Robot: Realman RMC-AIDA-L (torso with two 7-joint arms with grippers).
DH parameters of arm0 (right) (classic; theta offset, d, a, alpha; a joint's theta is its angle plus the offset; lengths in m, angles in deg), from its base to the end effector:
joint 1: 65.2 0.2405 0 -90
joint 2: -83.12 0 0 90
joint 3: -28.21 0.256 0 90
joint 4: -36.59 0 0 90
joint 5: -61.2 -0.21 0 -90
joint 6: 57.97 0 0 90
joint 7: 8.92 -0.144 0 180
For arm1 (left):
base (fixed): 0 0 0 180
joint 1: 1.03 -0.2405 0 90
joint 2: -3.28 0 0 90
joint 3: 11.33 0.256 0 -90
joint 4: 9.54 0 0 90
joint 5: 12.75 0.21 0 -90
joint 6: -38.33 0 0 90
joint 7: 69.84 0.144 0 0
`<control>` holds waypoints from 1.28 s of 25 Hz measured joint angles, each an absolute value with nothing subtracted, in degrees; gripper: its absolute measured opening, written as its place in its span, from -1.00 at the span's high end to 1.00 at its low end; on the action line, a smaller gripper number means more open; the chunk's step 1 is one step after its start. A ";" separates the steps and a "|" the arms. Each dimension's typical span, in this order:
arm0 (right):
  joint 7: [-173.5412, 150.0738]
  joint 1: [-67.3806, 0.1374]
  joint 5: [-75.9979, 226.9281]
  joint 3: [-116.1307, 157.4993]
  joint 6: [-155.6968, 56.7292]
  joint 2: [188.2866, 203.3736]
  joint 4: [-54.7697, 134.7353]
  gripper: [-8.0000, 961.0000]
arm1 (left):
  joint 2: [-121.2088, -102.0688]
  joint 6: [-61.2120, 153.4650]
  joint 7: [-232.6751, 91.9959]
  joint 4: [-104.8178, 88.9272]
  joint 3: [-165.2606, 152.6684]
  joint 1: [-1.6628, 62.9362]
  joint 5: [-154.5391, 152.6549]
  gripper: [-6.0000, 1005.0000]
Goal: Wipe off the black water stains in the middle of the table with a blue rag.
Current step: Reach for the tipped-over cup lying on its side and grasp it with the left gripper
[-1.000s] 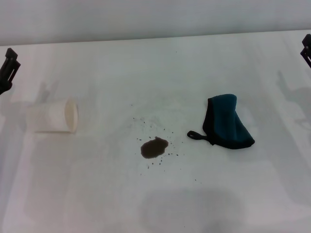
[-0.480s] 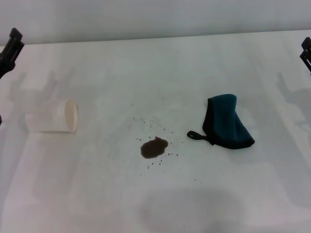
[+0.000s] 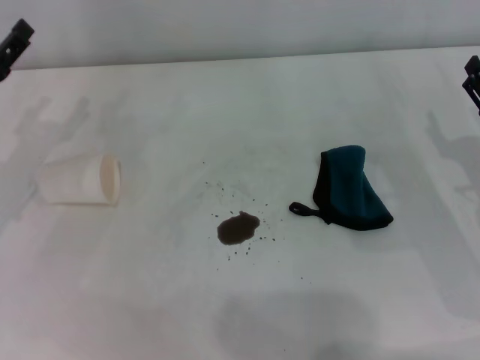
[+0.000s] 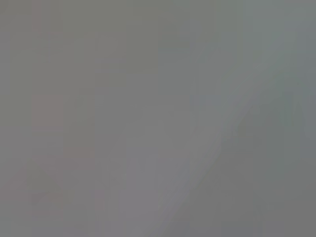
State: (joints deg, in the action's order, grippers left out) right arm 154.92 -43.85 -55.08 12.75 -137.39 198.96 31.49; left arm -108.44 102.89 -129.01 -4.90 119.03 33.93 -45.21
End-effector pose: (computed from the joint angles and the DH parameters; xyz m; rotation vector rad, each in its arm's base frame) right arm 0.3706 0.2881 0.0293 -1.4568 0.5694 0.7463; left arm -0.3015 0.3881 0.0192 -1.7298 -1.0358 -1.1452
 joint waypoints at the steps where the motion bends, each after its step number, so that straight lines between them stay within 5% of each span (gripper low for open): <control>1: 154.91 -43.82 -55.08 12.74 -137.44 198.96 31.49 -0.75 | -107.58 103.10 -130.94 -5.03 119.05 34.41 -43.50 -0.77; 7: 154.91 -43.47 -55.08 12.74 -137.69 198.96 31.49 -0.74 | -101.70 106.06 -143.89 -9.24 119.36 39.78 -27.23 -0.77; 10: 154.91 -43.14 -55.08 12.75 -137.70 198.96 31.50 -0.74 | -100.77 110.00 -147.90 -15.03 122.55 42.89 -24.45 -0.77; 15: 154.91 -42.81 -55.08 12.75 -137.37 198.98 31.49 -0.73 | -100.43 115.63 -158.27 -27.76 139.67 48.51 -25.24 -0.77; 22: 154.91 -42.08 -55.08 12.75 -137.21 199.08 30.52 -0.72 | -103.09 123.92 -162.65 -45.50 151.89 51.91 -29.02 -0.77; 32: 154.91 -41.30 -55.08 12.90 -137.14 199.14 28.66 -0.71 | -100.85 132.77 -161.11 -52.23 151.94 59.34 -11.01 -0.77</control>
State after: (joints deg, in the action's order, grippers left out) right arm 154.91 -41.30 -55.08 12.90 -137.14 199.14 28.66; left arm -100.85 132.77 -161.11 -52.23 151.94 59.34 -11.01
